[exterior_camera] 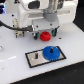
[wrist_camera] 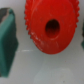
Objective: Insert the blue gear onto the right peg, followed by the red gear
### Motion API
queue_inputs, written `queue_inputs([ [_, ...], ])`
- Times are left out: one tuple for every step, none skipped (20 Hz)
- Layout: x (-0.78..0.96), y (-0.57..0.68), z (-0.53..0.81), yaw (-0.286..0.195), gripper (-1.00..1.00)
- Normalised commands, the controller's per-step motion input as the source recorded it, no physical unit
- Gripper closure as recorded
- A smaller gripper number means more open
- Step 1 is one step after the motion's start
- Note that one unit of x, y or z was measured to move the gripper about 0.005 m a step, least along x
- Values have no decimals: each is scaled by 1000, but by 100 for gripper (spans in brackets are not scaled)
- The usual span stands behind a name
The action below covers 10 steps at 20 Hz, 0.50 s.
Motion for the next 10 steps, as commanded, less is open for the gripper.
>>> queue_inputs([
  [-46,11,-84,0,100],
  [-76,0,-134,0,100],
  [-72,-12,-63,0,100],
  [27,-11,-51,0,100],
  [31,9,31,0,100],
  [17,12,235,0,100],
  [133,-1,252,0,100],
  [136,7,501,0,100],
  [228,4,406,0,100],
  [206,5,445,0,100],
])
